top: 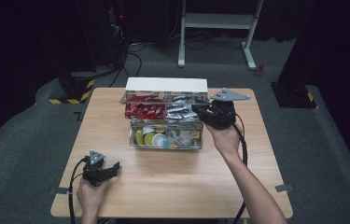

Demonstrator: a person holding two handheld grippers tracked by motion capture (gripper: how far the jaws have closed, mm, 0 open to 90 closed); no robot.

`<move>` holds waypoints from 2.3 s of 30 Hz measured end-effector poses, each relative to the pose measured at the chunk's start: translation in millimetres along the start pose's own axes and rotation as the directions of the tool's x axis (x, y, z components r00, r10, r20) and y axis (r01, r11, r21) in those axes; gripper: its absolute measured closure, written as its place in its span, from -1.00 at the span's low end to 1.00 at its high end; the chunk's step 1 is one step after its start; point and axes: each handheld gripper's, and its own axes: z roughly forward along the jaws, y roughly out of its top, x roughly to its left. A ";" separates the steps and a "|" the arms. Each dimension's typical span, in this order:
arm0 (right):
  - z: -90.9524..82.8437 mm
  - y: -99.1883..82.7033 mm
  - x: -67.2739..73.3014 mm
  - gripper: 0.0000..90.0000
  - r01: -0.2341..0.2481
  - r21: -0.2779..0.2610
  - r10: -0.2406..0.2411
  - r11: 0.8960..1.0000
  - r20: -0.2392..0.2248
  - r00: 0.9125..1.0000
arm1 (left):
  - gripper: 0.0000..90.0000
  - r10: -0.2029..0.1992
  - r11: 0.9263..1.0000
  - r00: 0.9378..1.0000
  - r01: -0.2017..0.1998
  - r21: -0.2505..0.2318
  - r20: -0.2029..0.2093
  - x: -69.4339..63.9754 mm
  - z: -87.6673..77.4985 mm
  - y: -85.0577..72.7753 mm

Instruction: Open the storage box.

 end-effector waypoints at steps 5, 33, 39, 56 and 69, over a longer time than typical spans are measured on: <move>3.6 6.6 -2.5 0.56 0.001 -0.003 -0.001 1.000 -0.006 1.000 | -0.42 0.006 1.000 1.000 -0.006 0.006 -0.002 -0.6 -0.3 0.1; 9.5 18.0 -3.7 0.40 0.028 -0.012 -0.028 1.000 0.018 0.999 | -0.36 0.031 0.999 0.999 -0.030 -0.039 0.035 -8.9 -14.3 8.5; 9.4 19.4 -2.5 0.38 0.036 0.001 -0.036 0.999 0.025 0.999 | -0.34 0.031 0.997 0.997 -0.026 -0.072 0.071 -13.1 -16.8 12.7; 9.3 19.4 -2.7 0.37 0.042 0.001 -0.042 0.999 0.022 0.999 | -0.30 0.094 0.984 0.988 -0.073 -0.165 0.119 -19.8 -35.7 48.5; 8.9 19.4 -3.0 0.36 0.038 0.000 -0.038 0.999 0.020 0.999 | -0.17 0.135 0.972 0.978 -0.100 -0.212 0.157 -14.0 -56.1 93.2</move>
